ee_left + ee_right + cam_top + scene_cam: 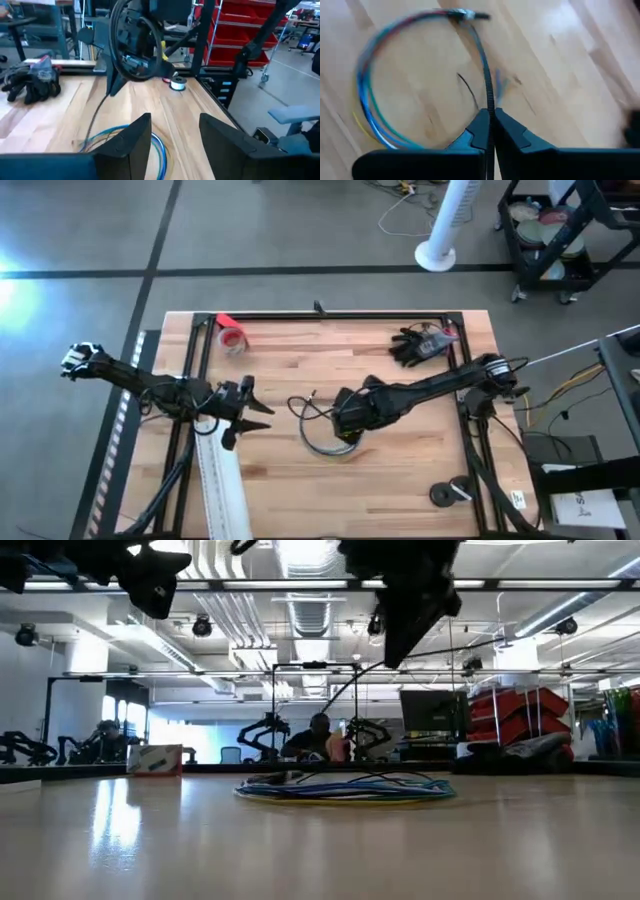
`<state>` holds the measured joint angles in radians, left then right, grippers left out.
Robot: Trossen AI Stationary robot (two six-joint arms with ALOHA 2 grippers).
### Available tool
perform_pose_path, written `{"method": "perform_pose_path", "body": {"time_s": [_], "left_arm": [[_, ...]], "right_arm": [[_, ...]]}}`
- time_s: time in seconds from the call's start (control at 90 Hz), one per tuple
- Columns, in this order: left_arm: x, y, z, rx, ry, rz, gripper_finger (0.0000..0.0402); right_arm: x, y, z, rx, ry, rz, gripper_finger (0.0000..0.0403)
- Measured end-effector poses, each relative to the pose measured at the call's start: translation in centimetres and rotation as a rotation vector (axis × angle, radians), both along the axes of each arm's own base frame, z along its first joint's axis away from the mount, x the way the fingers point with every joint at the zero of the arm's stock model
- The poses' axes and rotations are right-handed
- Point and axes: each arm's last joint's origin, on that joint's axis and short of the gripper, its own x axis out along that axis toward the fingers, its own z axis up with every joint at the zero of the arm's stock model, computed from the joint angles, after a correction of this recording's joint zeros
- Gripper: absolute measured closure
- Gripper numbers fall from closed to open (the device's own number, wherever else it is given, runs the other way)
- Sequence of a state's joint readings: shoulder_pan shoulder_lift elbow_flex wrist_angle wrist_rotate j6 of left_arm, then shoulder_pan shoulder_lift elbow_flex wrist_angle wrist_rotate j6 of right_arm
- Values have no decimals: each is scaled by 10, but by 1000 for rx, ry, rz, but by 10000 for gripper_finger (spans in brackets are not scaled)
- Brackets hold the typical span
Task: Ziptie cables
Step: Put a zip tie on the cables
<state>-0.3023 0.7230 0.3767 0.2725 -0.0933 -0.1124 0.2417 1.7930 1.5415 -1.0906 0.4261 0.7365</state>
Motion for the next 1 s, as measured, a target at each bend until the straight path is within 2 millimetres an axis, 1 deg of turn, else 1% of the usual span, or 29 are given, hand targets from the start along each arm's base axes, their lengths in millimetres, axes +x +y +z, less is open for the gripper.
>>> {"method": "perform_pose_path", "body": {"time_s": [0.089, 0.144, 0.211, 0.311, 0.433, 0.522, 0.678, 0.856, 1.0], "left_arm": [[2, -1, 1, 8, -21, 2, 243], [3, -1, 0, 24, -27, 5, 245], [7, -1, -2, 43, -23, 46, 248], [12, 1, -7, 72, -7, 137, 251], [21, 0, -9, 99, -31, 188, 253], [28, -2, -9, 107, -78, 187, 250], [37, -7, -13, 134, -128, 121, 239], [43, -9, -14, 135, -173, 127, 228], [46, -10, -7, 105, -288, 139, 222]], "right_arm": [[-14, -5, 11, -44, -5, -36, 400], [-19, -7, 19, -63, -38, -48, 400], [-26, -9, 29, -70, -71, -50, 400], [-31, -9, 40, -77, -133, -44, 400], [-34, -3, 45, -114, -193, 10, 401], [-32, 7, 45, -130, -241, 85, 401], [-28, 29, 46, -133, -333, 201, 401], [-33, 54, 48, -228, -416, 232, 401], [-38, 74, 42, -246, -477, 269, 401]]}}
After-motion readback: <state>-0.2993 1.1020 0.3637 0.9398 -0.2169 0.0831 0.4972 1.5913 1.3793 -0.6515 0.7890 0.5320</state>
